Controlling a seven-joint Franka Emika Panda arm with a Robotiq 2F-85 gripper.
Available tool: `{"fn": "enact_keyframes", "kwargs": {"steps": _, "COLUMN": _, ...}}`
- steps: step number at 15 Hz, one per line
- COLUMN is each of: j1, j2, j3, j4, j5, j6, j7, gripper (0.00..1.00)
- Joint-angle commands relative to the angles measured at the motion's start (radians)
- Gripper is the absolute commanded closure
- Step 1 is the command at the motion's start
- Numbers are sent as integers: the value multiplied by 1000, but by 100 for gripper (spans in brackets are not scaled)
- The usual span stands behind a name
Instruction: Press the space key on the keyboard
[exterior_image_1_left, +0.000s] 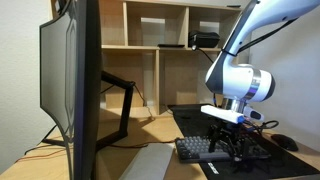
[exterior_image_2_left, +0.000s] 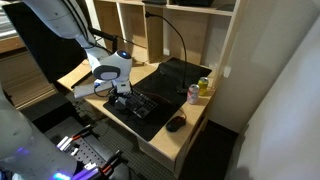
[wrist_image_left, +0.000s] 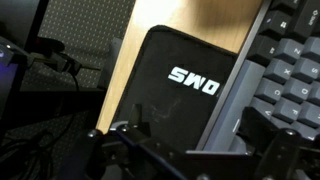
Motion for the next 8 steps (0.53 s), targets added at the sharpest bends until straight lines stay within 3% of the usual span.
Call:
{"fn": "enact_keyframes", "kwargs": {"steps": 1, "j1": -3, "j2": 14, "j3": 38, "j4": -57, "j5": 122, "j6": 126, "j7": -70, "gripper": 0}}
{"fn": "enact_keyframes", "kwargs": {"steps": 3, "j1": 1, "j2": -6, "j3": 43, "j4": -81, "j5": 163, "j6": 132, "j7": -96, "gripper": 0}}
{"fn": "enact_keyframes", "kwargs": {"steps": 8, "j1": 13, "j2": -114, "j3": -16, "j4": -136, "j5": -13, "j6": -68, "j7": 9, "gripper": 0}}
